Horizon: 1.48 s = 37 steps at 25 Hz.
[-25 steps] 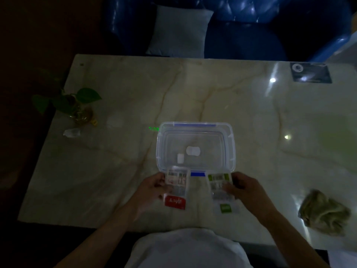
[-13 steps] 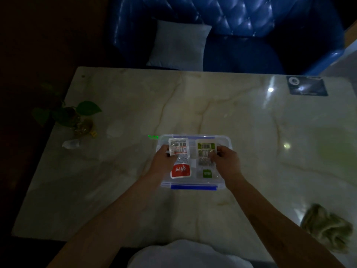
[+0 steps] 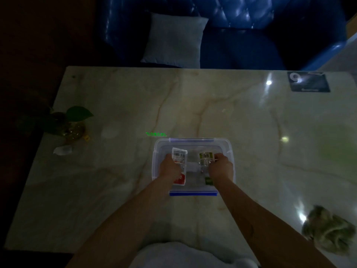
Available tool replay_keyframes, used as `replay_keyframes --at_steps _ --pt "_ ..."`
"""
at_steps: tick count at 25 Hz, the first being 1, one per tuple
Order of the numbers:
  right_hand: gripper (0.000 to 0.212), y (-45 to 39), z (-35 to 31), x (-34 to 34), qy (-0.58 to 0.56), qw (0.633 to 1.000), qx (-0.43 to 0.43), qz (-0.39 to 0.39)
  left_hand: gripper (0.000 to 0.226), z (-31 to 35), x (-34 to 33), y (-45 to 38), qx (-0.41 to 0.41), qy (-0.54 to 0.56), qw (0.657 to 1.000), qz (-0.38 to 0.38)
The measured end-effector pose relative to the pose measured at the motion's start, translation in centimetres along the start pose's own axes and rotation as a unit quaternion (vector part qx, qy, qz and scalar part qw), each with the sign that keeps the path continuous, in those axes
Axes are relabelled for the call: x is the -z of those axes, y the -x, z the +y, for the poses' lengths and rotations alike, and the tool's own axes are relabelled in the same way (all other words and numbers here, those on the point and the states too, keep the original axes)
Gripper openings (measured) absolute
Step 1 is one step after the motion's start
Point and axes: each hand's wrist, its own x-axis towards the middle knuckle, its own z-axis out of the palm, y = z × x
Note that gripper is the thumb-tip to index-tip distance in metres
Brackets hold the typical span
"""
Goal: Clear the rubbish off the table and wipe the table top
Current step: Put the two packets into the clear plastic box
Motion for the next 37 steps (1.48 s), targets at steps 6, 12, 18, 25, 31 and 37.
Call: replay_keyframes --at_steps 6,12,18,25,31,37 --pt "0.026 -0.3 -0.1 -0.7 0.07 0.997 0.022 0.038 0.036 -0.4 -0.4 0.0 -0.015 -0.153 0.987 0.048" --pt "0.045 -0.5 0.2 -1.2 0.105 0.993 0.047 0.035 0.041 -0.6 -1.2 0.7 -0.031 -0.185 0.98 0.061" --pt "0.045 -0.1 2.2 -1.4 0.308 0.922 0.236 -0.014 0.055 -2.4 -1.3 0.9 -0.228 -0.339 0.913 0.019" --pt "0.047 -1.2 2.8 -1.0 0.366 0.882 0.287 -0.074 0.05 -2.2 -0.6 -0.5 -0.281 -0.476 0.833 0.003" --pt "0.051 -0.8 2.9 -1.4 0.346 0.906 0.237 -0.053 0.052 -2.8 0.2 -0.8 -0.263 -0.466 0.844 0.02" --pt "0.056 -1.0 2.5 -1.5 0.338 0.915 0.214 -0.05 0.056 -3.0 0.4 -0.9 -0.264 -0.463 0.846 0.021"
